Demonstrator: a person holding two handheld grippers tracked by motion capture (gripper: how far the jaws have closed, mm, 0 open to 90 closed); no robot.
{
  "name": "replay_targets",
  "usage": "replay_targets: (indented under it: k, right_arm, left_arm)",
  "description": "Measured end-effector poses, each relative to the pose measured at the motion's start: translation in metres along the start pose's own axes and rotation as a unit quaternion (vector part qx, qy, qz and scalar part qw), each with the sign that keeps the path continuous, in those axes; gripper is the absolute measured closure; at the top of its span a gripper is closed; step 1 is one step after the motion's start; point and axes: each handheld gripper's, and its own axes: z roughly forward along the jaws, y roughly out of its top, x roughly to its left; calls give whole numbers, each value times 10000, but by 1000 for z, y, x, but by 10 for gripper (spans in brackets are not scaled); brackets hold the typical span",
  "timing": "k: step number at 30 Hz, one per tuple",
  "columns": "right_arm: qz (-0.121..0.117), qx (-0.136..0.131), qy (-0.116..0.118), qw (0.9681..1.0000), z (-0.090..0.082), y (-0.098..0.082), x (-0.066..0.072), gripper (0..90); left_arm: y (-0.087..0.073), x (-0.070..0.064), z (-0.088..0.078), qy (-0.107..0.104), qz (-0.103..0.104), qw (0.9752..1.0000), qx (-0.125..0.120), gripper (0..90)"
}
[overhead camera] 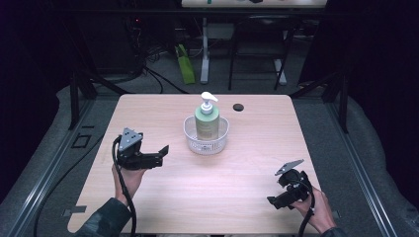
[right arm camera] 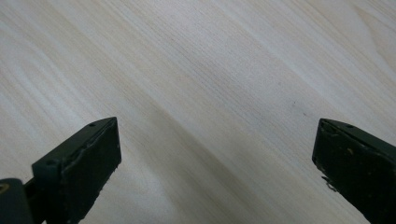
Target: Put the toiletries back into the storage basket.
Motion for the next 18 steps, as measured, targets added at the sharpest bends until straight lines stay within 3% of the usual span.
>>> replay_targets:
  k: [4,8,18]
  right_arm:
    - [0,16,-19,10000,0,-1,-1,9]
    - [1,10,7,10000,0,-1,-3,9]
    - [-2,30,-2,10000,1,-1,-2,6]
  left_arm:
    - [-9,5,6,-44,-95,9997,225,0]
    - [-10,11,11,-46,-264,9994,214,0]
    - [-17,22,17,15,-282,9989,364,0]
